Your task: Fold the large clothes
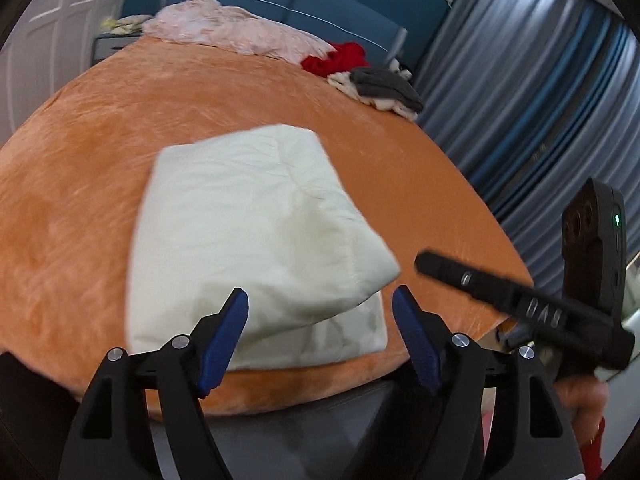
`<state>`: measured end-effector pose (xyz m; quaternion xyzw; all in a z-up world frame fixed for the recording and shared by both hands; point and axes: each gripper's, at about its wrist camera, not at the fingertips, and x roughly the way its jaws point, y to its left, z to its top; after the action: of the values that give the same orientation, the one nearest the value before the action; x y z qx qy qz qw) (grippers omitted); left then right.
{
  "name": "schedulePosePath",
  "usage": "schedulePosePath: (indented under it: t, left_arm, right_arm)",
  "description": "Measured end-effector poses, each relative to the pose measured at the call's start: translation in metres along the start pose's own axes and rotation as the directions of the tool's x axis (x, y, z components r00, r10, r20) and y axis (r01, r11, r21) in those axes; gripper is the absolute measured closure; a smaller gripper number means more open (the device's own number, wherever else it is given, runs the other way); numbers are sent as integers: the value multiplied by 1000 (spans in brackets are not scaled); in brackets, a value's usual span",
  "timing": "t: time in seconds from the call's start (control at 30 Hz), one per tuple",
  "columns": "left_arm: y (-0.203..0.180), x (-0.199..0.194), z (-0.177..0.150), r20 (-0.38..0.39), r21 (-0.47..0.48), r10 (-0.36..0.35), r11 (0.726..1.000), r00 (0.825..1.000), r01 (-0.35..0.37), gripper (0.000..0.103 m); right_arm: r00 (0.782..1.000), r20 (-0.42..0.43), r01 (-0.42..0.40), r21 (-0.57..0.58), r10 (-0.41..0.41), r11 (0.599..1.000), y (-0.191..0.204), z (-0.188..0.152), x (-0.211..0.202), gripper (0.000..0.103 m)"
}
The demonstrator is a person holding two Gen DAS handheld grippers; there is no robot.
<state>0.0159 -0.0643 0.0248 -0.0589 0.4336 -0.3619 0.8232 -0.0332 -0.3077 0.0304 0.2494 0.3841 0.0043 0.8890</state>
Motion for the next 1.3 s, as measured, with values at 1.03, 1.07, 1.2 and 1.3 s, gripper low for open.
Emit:
schedulePosePath:
  t: [1.03, 1.07, 1.2, 1.3]
  left_arm:
    - [39, 75, -24, -218, 25, 288, 957, 933, -289, 44]
    - [38, 79, -27, -222, 42, 302, 953, 927, -301, 44]
    - [38, 89, -34, -231, 60, 335, 942, 913, -330, 43]
    - [39, 96, -36, -233, 69, 354, 935, 906, -348, 42]
  right_arm:
    - [953, -237, 192, -7, -188, 981, -58, -59, 73, 86]
    - [952, -244, 191, -3, -186, 982, -60, -61, 76, 86]
    - [948, -263, 189, 13, -179, 982, -63, -66, 85, 86]
    - [948, -269, 183, 21, -171, 983, -68, -67, 88, 86]
